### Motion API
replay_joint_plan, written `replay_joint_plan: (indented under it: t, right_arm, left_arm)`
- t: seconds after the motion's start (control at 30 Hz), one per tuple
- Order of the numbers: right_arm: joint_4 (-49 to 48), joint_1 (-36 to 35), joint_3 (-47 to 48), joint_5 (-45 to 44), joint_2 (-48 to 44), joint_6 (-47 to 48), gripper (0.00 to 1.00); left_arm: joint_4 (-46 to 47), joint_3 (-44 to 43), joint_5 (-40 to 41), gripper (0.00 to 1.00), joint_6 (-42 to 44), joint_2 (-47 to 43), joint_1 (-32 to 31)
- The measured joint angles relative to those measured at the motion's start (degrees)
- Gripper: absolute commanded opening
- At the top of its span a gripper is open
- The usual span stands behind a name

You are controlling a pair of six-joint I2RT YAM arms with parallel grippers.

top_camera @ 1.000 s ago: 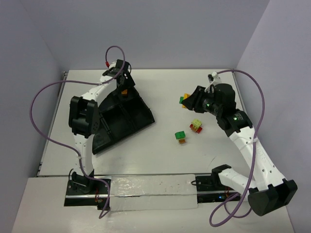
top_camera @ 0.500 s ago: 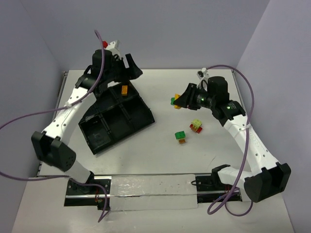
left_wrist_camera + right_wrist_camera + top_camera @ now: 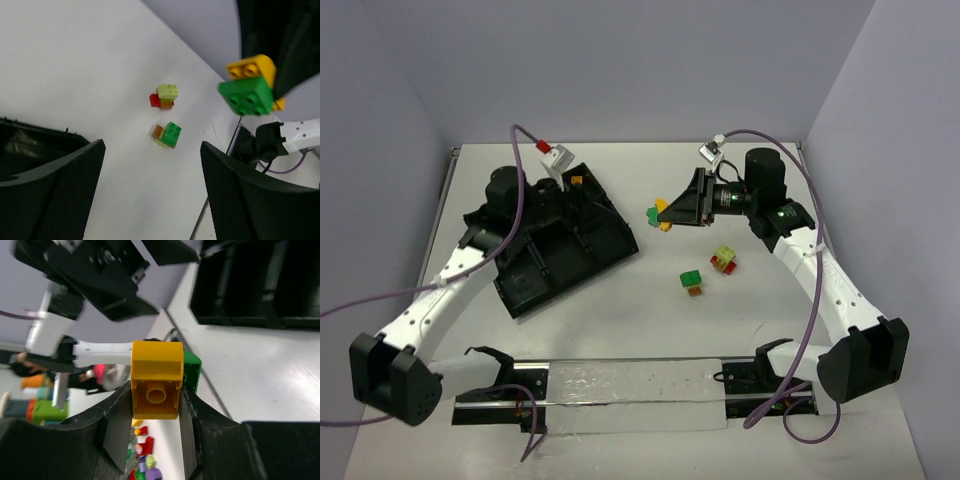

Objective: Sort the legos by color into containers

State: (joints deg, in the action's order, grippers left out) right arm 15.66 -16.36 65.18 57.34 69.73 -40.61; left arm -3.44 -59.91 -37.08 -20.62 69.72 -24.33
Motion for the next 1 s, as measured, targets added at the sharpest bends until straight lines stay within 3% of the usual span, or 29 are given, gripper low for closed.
replay_joint_plan:
  t: [0.2,0.33,0.57,1.0]
  right_arm:
    - [-15.38,0.17,-5.07,6.73,1.77,-12.42,0.00]
    - [-18.59,0.17,-5.82,8.15,2.67,-16.60,0.00]
    - [-19.07,0.17,-5.30,9.50,3.83,-18.71,0.00]
    - [-16.18,0.11,-4.53,10.87,4.76,-17.30,0.00]
  left_arm:
    - [11.41,7.08,-2.05,0.85,0.98,-7.87,-3.54]
    - [15.39,8.10,-1.22,0.87,3.18,-8.24,-6.98]
    - [17.86,9.31,1.15,0.84,9.49,-8.23,-12.28]
    - [22.19,10.61,2.00,0.82,15.03,-6.49,-15.02]
